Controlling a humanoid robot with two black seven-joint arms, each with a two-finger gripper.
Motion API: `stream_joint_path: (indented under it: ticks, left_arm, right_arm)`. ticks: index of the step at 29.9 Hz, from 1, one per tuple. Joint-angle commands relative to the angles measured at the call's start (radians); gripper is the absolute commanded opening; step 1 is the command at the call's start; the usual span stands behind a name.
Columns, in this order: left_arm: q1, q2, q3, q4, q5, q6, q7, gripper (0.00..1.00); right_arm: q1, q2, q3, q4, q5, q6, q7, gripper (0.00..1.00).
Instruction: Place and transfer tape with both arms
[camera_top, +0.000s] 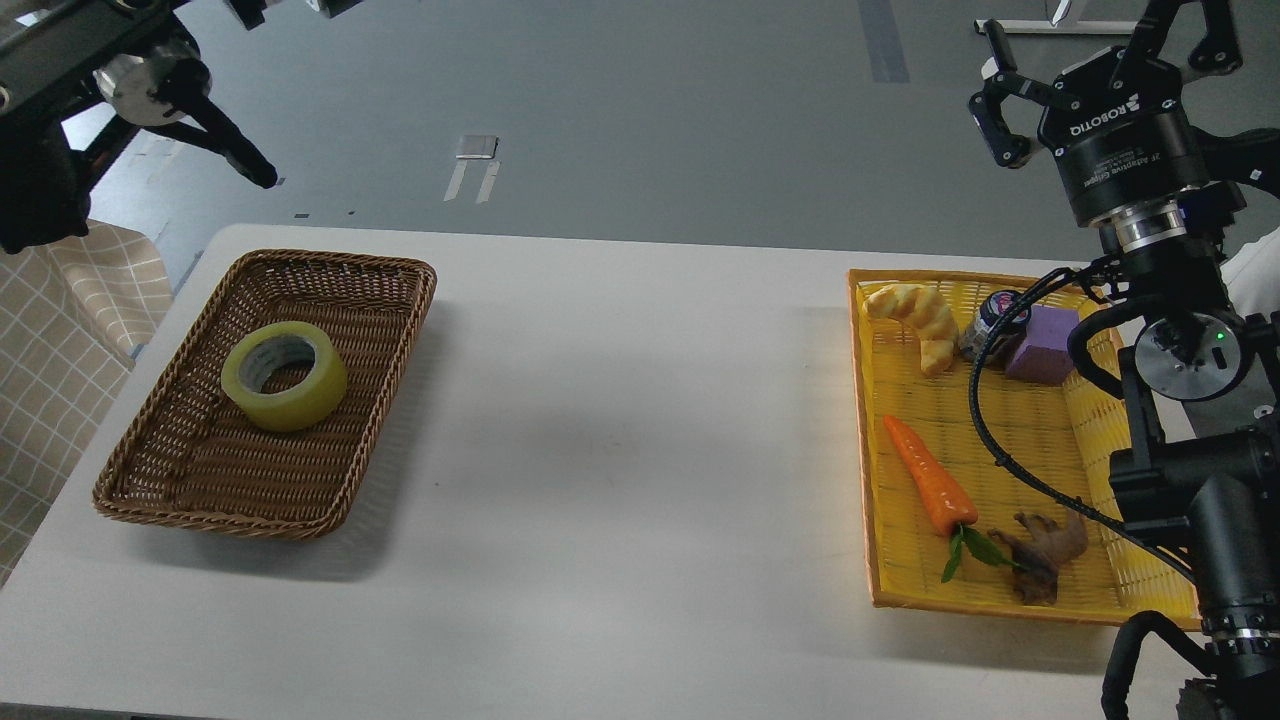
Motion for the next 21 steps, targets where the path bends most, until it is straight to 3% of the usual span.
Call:
stream_joint_path:
  ticks: [1, 7, 21]
  left_arm:
    - [0.055, -0.041, -0.082, -0.017, -0.091, -0.034, 0.002, 0.98]
    - [0.187, -0.068, -0.21, -0.141, -0.112, -0.034, 0.004, 0.98]
    - [0.449, -0.234, -0.478, -0.159, -0.112, -0.034, 0.002, 0.98]
  right_arm:
    - [-0.003, -0.013, 0.0, -0.002, 0.0, 0.0, -0.003, 1.0]
    - [-0.003, -0.012, 0.0, 0.001, 0.0, 0.0, -0.003, 1.0]
    - [-0.005, -0.004, -0.019, -0.003, 0.0, 0.0, -0.014, 1.0]
